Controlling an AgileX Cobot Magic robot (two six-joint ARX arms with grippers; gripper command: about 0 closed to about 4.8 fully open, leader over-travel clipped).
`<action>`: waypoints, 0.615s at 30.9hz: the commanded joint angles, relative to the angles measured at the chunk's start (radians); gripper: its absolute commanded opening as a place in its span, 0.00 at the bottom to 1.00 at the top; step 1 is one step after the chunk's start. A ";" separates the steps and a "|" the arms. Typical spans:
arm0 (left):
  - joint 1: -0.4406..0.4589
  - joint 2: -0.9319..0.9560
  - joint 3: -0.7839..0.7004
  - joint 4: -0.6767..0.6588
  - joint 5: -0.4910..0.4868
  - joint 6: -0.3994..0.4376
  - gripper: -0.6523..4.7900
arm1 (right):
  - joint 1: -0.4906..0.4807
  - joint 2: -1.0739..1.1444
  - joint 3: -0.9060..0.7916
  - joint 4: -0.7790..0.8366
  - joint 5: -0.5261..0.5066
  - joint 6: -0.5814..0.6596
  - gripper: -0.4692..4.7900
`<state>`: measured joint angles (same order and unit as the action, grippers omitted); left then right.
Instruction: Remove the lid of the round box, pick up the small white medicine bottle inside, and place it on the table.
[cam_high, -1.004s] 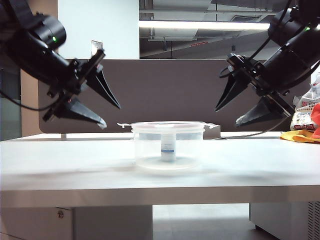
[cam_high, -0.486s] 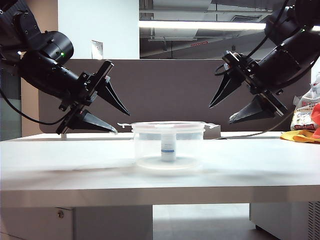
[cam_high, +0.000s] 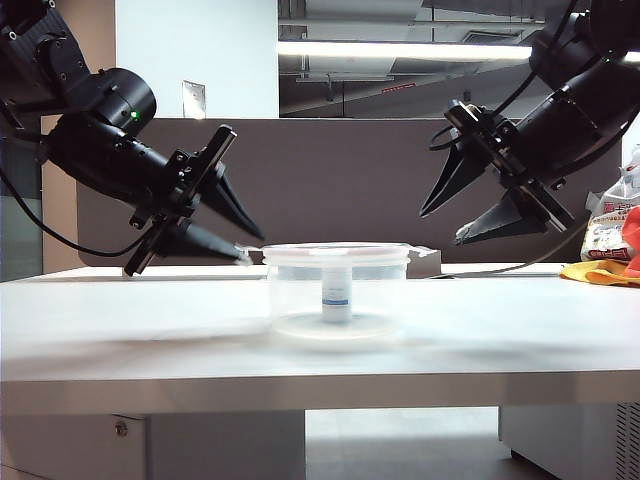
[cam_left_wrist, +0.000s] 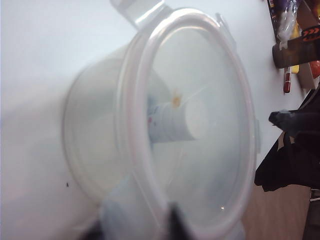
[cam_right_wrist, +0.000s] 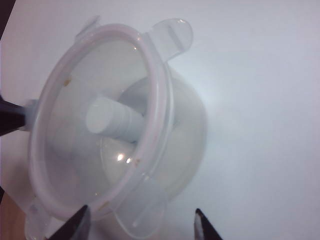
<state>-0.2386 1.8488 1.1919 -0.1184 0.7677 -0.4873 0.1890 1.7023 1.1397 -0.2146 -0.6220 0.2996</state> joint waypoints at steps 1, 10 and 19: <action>0.001 0.002 0.003 0.013 0.007 0.006 0.32 | 0.000 -0.005 0.002 0.013 -0.006 0.004 0.59; 0.001 0.002 0.003 0.017 0.008 0.039 0.17 | 0.000 -0.005 0.002 0.013 -0.006 0.007 0.59; 0.001 0.002 0.003 0.029 0.023 0.046 0.11 | 0.000 -0.005 0.002 0.013 -0.006 0.007 0.59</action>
<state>-0.2386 1.8526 1.1950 -0.0933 0.7937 -0.4496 0.1883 1.7020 1.1397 -0.2146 -0.6220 0.3031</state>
